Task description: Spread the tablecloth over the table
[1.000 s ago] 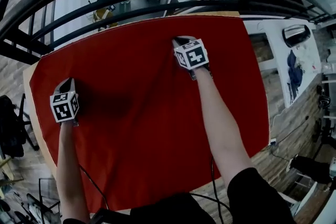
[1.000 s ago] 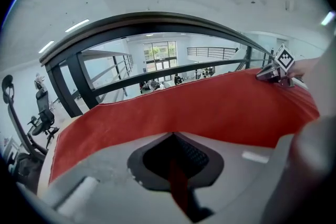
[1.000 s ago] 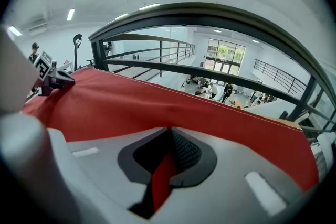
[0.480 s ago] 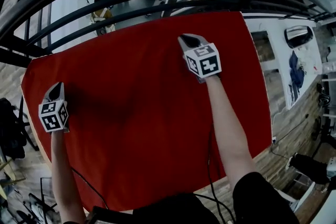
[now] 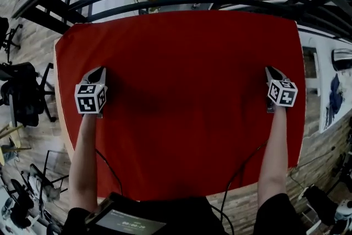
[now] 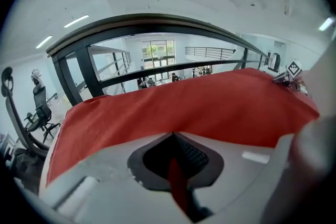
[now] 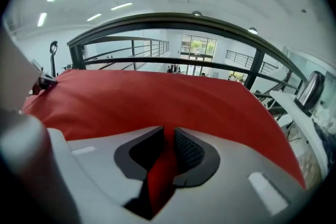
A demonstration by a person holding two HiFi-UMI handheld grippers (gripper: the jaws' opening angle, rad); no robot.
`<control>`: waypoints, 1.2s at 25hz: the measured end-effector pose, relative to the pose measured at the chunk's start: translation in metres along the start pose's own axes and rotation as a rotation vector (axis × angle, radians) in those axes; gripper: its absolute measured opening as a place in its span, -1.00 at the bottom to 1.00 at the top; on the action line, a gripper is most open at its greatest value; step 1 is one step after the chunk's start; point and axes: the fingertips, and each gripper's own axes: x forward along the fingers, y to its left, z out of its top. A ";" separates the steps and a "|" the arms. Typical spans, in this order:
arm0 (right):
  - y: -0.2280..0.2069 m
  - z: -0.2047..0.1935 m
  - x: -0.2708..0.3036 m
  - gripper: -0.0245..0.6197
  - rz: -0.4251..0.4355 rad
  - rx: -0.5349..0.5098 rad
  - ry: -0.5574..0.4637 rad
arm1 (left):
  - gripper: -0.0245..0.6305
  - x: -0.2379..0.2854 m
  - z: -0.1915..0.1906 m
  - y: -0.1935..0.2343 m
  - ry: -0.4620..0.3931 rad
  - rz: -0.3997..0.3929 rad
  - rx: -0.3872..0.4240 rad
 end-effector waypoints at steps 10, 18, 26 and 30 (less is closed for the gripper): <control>0.017 0.005 -0.036 -0.77 -0.014 -0.075 0.013 | -0.91 -0.043 -0.004 0.003 -0.063 0.046 0.072; 0.335 0.088 -0.021 -0.78 0.399 -0.197 -0.178 | -0.84 -0.012 0.004 0.117 -0.027 0.078 0.065; 0.558 0.161 0.023 -0.78 0.659 -0.342 -0.171 | -0.95 -0.003 -0.006 -0.011 -0.046 -0.097 0.154; 0.584 0.146 0.069 -0.79 0.617 -0.469 -0.050 | -0.90 -0.013 0.006 0.012 -0.144 -0.057 0.112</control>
